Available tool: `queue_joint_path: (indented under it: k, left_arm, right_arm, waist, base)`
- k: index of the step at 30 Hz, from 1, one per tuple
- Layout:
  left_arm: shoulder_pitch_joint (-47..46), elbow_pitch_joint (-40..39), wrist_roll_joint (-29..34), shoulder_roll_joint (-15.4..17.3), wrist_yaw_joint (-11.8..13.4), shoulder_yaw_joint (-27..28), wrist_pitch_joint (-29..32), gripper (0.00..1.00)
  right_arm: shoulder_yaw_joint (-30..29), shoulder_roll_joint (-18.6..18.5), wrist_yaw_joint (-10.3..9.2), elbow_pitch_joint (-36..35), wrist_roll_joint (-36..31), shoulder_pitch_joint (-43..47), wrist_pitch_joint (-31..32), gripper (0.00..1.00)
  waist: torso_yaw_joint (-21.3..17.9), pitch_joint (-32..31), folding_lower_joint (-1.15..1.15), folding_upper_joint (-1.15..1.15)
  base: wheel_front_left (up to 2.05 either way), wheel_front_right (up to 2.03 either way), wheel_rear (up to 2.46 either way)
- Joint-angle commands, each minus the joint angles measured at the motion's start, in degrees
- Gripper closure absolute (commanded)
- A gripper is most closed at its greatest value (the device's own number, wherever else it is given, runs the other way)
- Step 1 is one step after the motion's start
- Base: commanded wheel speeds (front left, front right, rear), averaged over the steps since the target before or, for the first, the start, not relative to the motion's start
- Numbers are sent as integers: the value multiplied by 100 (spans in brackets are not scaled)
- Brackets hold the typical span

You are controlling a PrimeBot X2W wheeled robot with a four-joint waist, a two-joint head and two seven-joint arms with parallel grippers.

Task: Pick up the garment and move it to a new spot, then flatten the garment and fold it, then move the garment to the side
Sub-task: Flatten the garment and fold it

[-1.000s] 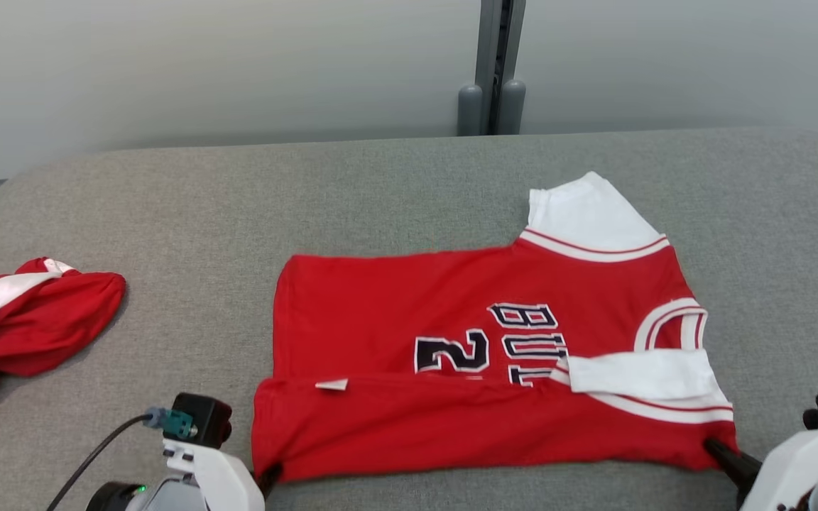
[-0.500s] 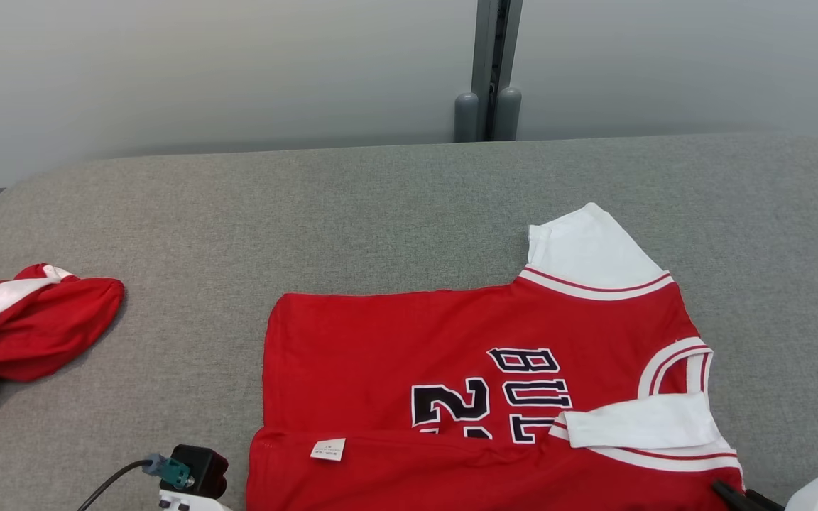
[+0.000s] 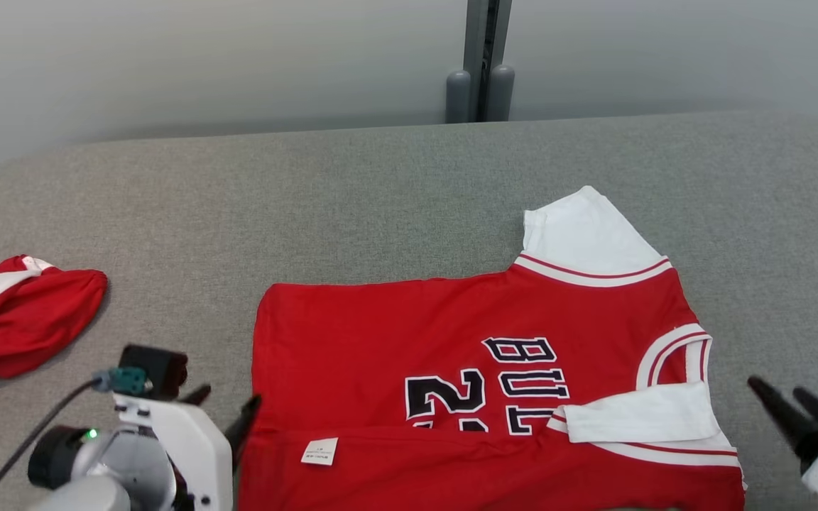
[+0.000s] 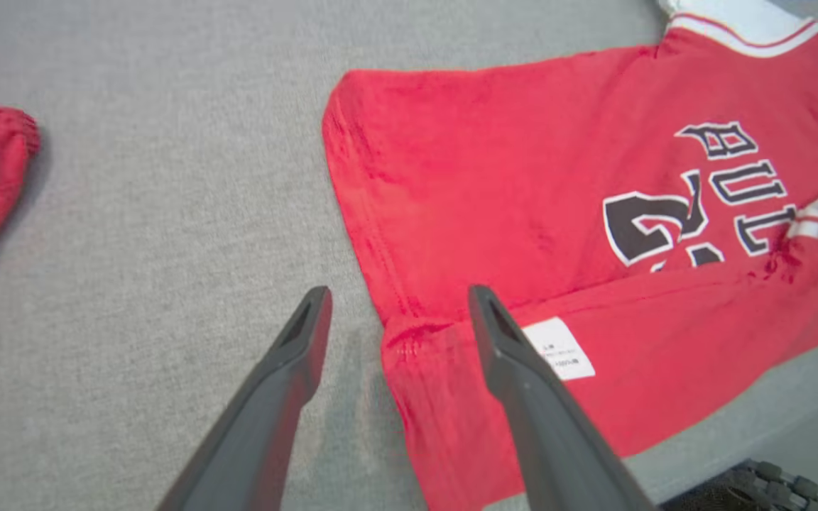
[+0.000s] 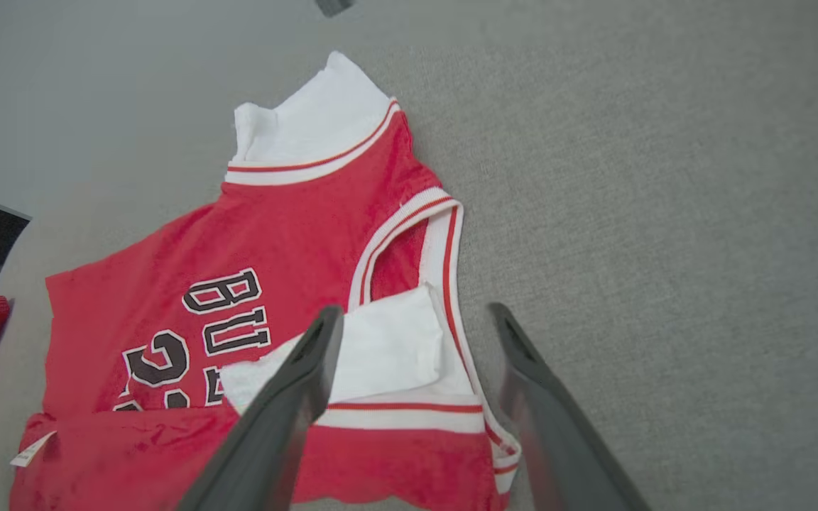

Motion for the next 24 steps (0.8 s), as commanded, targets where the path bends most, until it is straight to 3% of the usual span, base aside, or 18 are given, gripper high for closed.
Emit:
queue_joint_path:
  k: [1, 7, 17, 24]
  left_arm:
    - [-254, 29, 118, -52, 93, 146, -136, 0]
    - [-962, 458, 336, -467, 59, 399, -421, 0]
    - [-2021, 1287, 498, -934, -579, 221, -89, 0]
    - [-2540, 1659, 580, -1146, -812, 75, 224, 0]
  right_arm:
    - [-67, -81, 12, -104, -53, -279, -68, 0]
    - [61, -194, 12, 50, -141, -1458, -343, 0]
    - [594, -627, 12, 1325, -268, -3401, -911, 0]
    - [1072, -957, 12, 2285, -215, -4402, -1039, 0]
  waist:
    - [-34, 144, 0, 0]
    - [-45, 653, 0, 0]
    - [228, 1572, 0, 0]
    - [427, 1948, 0, 0]
  base:
    - [0, 0, 0]
    - [0, 0, 0]
    - [0, 0, 0]
    - [0, 0, 0]
